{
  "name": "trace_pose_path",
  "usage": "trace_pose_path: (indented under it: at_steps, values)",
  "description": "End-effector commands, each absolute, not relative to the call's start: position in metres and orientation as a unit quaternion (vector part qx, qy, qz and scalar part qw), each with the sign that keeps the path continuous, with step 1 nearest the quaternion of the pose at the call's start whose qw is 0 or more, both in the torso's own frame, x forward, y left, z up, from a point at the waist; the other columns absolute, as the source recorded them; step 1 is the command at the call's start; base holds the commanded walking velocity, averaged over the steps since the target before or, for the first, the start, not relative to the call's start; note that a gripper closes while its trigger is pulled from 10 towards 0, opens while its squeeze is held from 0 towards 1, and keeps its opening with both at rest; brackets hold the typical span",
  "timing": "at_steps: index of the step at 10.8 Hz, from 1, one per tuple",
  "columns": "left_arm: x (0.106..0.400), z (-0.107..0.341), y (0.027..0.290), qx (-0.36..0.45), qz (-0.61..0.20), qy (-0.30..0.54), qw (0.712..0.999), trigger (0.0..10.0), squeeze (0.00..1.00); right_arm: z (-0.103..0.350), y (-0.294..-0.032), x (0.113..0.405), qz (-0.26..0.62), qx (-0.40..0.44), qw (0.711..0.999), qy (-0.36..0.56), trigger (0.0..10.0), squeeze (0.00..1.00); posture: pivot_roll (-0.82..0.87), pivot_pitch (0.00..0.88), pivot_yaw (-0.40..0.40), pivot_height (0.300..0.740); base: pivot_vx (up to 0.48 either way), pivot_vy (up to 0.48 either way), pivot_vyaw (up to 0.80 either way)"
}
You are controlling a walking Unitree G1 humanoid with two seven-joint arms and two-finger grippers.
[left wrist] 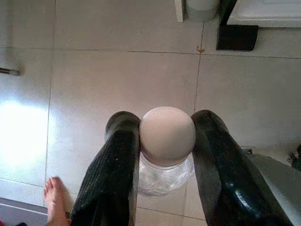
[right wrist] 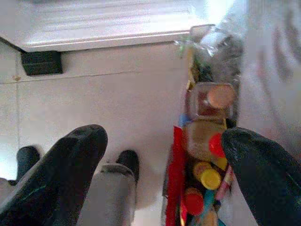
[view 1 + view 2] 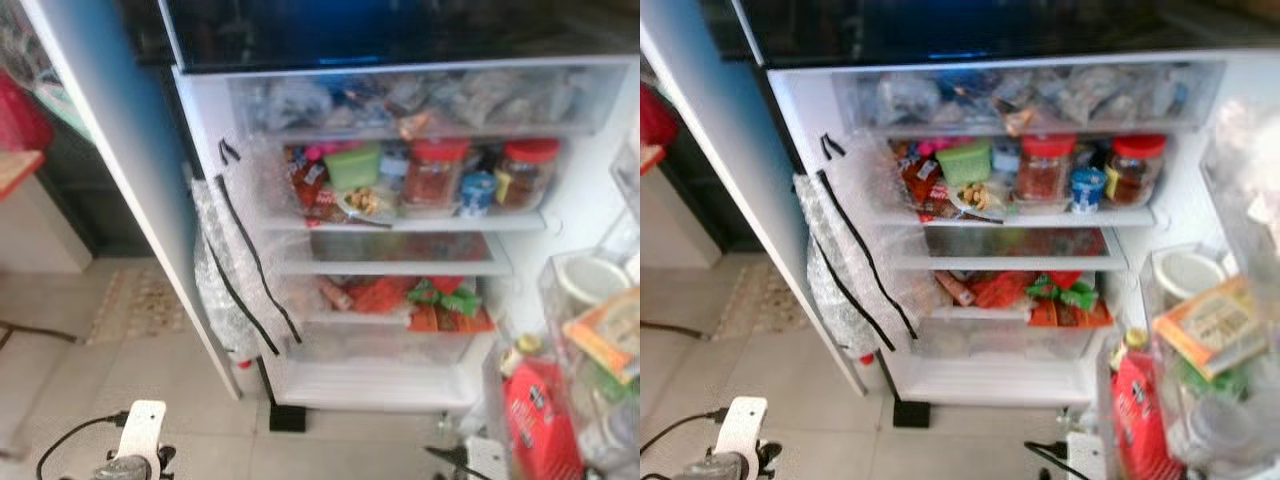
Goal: Restocking fridge
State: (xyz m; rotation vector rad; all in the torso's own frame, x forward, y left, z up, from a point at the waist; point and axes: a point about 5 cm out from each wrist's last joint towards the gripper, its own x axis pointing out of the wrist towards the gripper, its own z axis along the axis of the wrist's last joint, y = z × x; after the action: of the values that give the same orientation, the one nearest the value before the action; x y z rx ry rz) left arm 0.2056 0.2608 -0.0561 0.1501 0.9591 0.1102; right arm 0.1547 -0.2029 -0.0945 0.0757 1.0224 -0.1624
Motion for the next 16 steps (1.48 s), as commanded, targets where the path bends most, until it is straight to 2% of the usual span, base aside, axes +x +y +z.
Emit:
trace_pose_path:
  at_steps: [1,16]
  values:
    - [0.2047,-0.0539,0.2687,0.081,0.061,0.463,0.881,10.0,0.0,-0.0948,-0.1956,0.1568,-0.071,0.042,0.869,0.488,10.0,0.0,0.0,0.0,0.033,0.74,0.0,0.0,0.0]
    - [0.205,-0.0538,0.2684,0.085,0.053,0.463,0.881,10.0,0.0,-0.0949,-0.1953,0.1566,-0.068,0.044,0.869,0.489,10.0,0.0,0.0,0.0,0.034,0.74,0.0,0.0,0.0]
